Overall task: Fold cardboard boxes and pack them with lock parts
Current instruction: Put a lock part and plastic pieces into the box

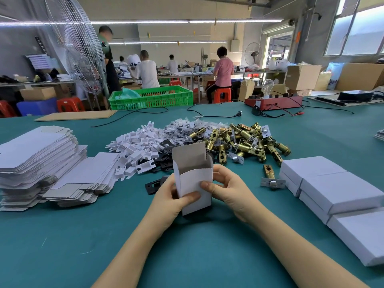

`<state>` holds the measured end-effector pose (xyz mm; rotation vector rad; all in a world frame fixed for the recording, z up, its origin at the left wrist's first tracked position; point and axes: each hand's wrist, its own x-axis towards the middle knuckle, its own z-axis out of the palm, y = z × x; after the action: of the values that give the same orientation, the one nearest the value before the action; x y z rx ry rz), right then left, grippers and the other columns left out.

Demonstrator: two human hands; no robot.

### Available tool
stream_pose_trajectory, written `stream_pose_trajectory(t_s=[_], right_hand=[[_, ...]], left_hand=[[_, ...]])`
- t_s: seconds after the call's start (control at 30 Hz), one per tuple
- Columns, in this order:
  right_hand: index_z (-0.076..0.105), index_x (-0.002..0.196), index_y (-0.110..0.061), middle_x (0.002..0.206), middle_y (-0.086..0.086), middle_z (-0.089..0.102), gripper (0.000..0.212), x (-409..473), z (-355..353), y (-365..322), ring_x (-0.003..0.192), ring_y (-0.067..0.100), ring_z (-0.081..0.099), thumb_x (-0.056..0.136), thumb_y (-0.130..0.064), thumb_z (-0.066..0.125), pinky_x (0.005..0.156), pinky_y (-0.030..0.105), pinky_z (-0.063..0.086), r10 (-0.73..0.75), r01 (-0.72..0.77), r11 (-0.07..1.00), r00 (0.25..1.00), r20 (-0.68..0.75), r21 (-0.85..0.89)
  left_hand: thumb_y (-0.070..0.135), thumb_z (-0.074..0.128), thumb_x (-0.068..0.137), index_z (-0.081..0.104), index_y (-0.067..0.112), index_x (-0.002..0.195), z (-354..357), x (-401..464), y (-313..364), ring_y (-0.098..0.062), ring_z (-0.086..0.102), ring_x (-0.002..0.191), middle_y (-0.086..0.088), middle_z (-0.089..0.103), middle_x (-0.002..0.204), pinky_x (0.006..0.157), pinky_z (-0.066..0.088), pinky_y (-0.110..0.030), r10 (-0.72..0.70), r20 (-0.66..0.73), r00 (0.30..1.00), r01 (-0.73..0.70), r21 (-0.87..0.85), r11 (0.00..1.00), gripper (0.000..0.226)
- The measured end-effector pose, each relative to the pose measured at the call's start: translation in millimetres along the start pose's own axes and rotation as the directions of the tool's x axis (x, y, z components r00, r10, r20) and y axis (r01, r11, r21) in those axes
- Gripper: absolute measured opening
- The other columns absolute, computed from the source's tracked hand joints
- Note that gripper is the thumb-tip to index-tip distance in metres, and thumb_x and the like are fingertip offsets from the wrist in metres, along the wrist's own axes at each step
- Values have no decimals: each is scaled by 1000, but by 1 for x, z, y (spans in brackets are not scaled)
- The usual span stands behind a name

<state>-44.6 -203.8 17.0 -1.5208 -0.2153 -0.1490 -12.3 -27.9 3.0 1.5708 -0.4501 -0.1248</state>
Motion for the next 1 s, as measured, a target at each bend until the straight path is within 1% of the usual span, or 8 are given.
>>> stream_pose_trajectory(t_s=[0.17,0.3,0.5,0.57,0.63,0.77,0.87,1.0], right_hand=[[58,115,-25,112,0,67,29,0,-10,-2,104,18,67,88,-28,67,94,36,52,54,-42,989,995,85,-139],[60,105,-21,104,4,69,17,5,-32,-3,91,14,70,90,-28,64,85,29,56,41,-74,979,984,-173,-188],[56,91,-20,88,-1,63,8,6,-78,-6,88,21,65,94,-13,57,79,30,53,-176,-75,951,669,-722,-300],[57,96,-15,89,0,63,6,4,-81,-2,87,23,60,93,-10,55,68,21,42,-365,-167,807,612,-701,-566],[57,108,-4,100,14,62,17,4,-80,7,93,31,56,92,-9,52,72,31,38,-481,-314,478,688,-543,-820],[55,108,-14,118,15,56,29,6,-64,22,109,33,52,98,-36,39,93,38,35,-197,-530,-129,842,-502,-838],[54,92,-12,109,12,58,23,5,-72,16,99,33,55,98,-30,40,78,35,37,-218,-528,-99,839,-499,-844],[53,89,-4,96,18,56,6,3,-76,9,79,33,48,89,-10,53,64,33,29,-301,-454,279,795,-526,-846]], left_hand=[[19,86,72,71,34,101,1,0,-2,-6,70,93,12,75,99,75,51,-18,-6,-42,999,9,89,996,35],[24,86,73,70,36,97,0,0,-2,-2,69,88,17,75,96,76,52,-22,-19,-95,995,29,105,994,31],[25,82,77,65,39,91,1,4,-4,-5,67,89,14,73,93,74,52,-23,11,-224,974,25,154,988,26],[25,82,78,65,37,92,0,4,-5,-8,67,92,13,72,96,79,55,-29,-5,-235,972,35,125,992,25],[25,82,78,66,36,94,-1,4,-6,-9,67,94,12,72,97,81,55,-31,-12,-221,975,37,107,994,25],[20,83,76,67,37,94,1,4,-3,-2,67,88,14,73,94,73,52,-18,-6,-169,986,20,81,997,29],[14,83,75,69,36,94,3,2,-1,4,66,83,22,73,92,65,48,-8,15,-101,995,-7,76,997,32],[10,83,75,71,35,93,5,0,0,4,67,83,20,74,91,65,47,-7,29,-51,998,-25,74,997,34]])
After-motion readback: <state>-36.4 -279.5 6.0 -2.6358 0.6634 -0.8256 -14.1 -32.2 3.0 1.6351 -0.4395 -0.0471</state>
